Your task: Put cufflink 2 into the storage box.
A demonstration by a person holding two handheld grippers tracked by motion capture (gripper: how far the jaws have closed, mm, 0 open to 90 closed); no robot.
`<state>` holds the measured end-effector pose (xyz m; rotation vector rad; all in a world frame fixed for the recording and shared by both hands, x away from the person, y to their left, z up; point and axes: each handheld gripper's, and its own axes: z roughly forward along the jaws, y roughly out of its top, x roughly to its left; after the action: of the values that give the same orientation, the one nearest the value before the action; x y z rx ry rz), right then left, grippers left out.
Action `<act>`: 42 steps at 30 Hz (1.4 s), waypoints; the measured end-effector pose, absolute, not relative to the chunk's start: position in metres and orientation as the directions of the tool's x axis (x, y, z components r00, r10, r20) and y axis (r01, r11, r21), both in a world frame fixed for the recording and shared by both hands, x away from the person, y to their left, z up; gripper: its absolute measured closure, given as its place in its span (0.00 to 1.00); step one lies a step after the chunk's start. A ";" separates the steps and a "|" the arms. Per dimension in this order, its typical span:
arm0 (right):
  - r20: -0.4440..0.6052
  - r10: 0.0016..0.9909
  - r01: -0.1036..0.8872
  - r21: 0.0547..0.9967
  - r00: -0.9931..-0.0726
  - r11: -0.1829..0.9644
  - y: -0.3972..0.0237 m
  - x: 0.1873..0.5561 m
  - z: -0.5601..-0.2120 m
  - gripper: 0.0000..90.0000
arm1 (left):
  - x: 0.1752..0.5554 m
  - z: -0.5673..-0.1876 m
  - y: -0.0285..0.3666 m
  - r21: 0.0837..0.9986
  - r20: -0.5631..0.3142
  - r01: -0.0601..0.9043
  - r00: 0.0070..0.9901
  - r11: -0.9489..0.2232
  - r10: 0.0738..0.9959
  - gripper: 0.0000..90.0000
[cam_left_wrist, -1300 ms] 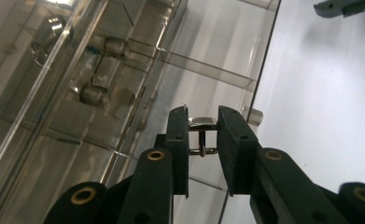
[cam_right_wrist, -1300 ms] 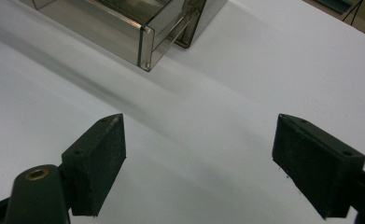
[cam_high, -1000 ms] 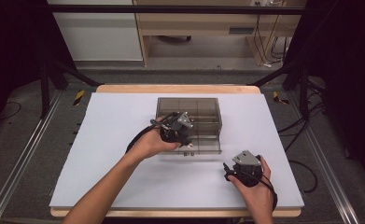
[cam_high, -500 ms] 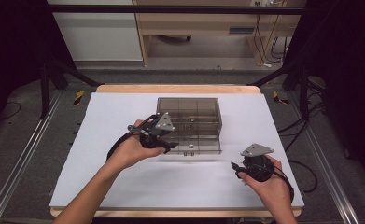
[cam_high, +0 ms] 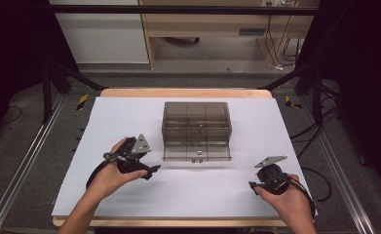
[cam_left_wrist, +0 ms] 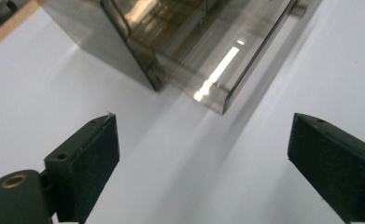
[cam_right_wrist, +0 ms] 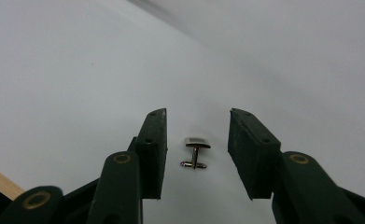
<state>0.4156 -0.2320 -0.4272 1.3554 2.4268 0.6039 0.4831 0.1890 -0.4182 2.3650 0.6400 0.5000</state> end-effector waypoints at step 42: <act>0.023 0.873 0.773 0.477 -0.487 0.419 -0.242 0.423 -0.448 0.83 | 0.476 -0.430 0.205 0.638 0.194 0.354 0.785 -0.684 0.588 0.09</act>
<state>0.4234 -0.2424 -0.4481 1.4449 2.4448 0.6383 0.4761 0.2046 -0.4298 2.3812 0.6980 0.5201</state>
